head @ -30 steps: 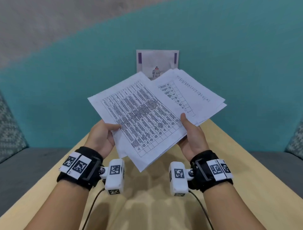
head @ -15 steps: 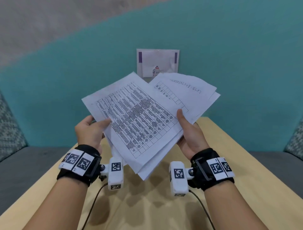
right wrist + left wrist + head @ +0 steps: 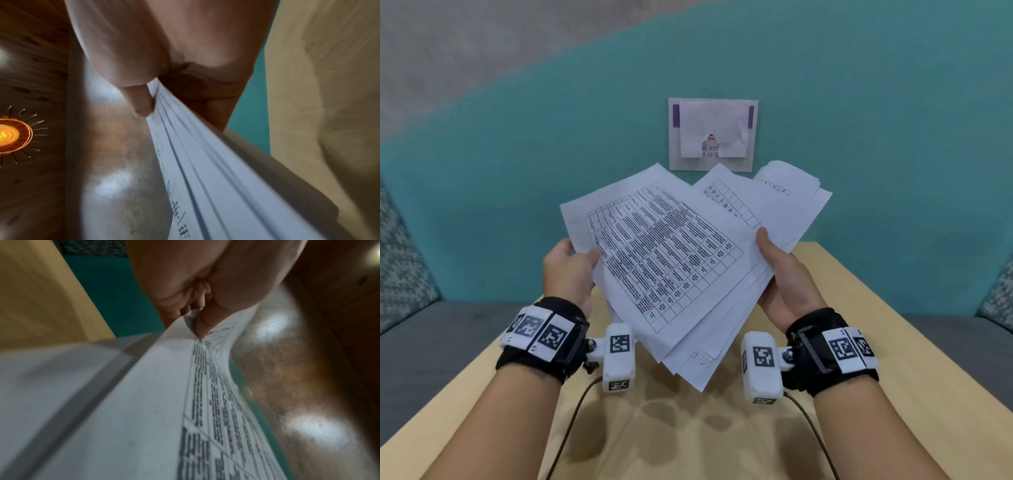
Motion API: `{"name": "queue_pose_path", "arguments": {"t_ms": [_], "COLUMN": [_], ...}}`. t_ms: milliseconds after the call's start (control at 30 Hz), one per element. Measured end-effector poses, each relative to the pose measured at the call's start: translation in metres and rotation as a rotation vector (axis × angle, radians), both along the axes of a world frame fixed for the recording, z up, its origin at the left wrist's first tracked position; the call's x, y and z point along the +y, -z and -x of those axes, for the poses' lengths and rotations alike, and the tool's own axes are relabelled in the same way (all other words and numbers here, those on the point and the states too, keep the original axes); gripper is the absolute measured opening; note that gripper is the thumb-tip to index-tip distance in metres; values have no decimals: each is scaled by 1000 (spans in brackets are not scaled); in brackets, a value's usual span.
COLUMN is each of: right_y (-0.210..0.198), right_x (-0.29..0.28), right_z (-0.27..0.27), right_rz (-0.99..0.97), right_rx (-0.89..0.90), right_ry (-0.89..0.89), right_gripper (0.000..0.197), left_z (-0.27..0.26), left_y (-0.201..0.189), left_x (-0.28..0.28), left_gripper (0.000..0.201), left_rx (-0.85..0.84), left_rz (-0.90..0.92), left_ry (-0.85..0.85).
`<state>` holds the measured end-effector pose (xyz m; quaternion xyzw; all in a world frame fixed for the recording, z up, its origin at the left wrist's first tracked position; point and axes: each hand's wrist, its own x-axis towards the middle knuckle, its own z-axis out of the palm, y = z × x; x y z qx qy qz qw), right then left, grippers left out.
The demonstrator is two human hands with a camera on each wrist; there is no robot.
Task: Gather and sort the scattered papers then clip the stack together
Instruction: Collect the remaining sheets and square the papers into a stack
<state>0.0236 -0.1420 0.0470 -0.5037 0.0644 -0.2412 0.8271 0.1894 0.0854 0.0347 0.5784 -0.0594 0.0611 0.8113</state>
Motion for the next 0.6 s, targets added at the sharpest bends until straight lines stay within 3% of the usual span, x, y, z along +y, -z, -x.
{"name": "queue_pose_path", "arguments": {"t_ms": [133,500,600], "right_y": [-1,6,10], "right_x": [-6,-16,-23], "right_z": [3,0,-2], "right_rz": [-32,6,27], "right_rx": [10,37,42], "right_ry": [-25,-80,-13], "right_gripper": [43,44,41], "left_z": [0,-15,-19], "left_y": [3,4,7], "left_x": [2,16,19], "left_gripper": [40,36,35], "left_rx": [-9,27,81], "left_rz": [24,150,164], "left_ry": [-51,-176,-129]}}
